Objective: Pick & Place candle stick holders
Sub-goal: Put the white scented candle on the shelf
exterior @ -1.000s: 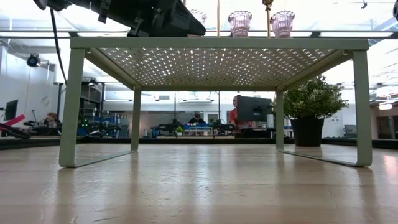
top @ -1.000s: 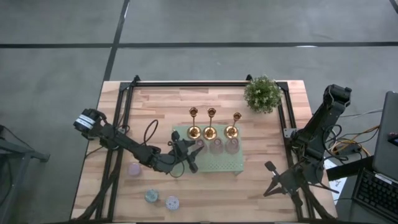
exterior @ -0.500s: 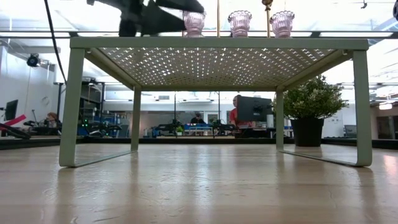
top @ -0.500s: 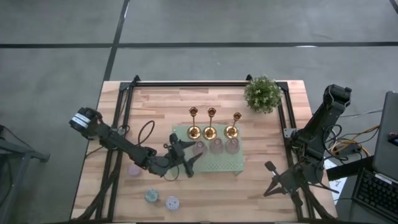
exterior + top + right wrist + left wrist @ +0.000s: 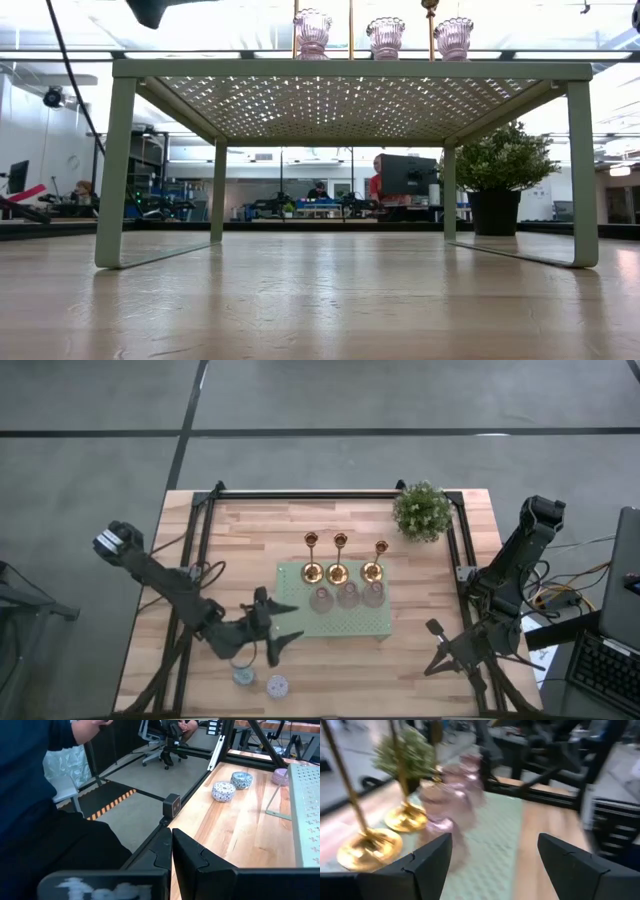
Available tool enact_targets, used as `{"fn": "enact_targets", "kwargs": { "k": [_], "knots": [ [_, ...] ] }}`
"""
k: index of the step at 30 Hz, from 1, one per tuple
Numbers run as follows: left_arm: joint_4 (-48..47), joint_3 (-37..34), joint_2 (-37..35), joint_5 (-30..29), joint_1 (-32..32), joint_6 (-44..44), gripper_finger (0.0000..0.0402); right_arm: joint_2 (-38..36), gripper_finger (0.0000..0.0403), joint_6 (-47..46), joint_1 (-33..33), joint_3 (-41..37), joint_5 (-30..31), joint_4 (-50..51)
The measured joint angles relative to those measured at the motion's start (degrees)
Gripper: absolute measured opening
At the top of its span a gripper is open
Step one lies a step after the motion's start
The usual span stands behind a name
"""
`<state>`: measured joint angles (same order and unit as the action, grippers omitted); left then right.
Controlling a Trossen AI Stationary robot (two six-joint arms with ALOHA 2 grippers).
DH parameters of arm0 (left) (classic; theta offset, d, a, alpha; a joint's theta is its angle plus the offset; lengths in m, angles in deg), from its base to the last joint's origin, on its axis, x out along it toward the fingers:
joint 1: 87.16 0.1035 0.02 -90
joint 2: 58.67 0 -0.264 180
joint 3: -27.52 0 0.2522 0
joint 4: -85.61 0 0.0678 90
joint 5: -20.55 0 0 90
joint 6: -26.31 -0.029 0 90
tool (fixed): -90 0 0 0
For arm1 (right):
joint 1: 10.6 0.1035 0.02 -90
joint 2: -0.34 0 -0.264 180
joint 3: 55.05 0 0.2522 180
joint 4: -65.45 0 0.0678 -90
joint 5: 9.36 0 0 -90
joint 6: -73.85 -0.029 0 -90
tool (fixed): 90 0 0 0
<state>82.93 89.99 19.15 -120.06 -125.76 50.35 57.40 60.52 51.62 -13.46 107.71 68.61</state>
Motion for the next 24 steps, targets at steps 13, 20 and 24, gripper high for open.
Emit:
{"fn": "enact_targets", "kwargs": {
  "k": [13,20,24],
  "knots": [
    [-8.4,11.0,12.2,5.1,-8.8,10.8,0.033,0.0,0.0008,0.0,0.0,0.0,0.0,0.0],
    [-29.8,24.7,20.1,13.3,-11.1,26.0,0.032,0.0,0.0008,0.2,0.0,0.0,0.1,0.1],
    [-44.9,33.1,24.2,17.7,-11.1,35.9,0.0316,0.0,0.0008,0.4,0.0,0.0,0.0,0.1]
  ]
}}
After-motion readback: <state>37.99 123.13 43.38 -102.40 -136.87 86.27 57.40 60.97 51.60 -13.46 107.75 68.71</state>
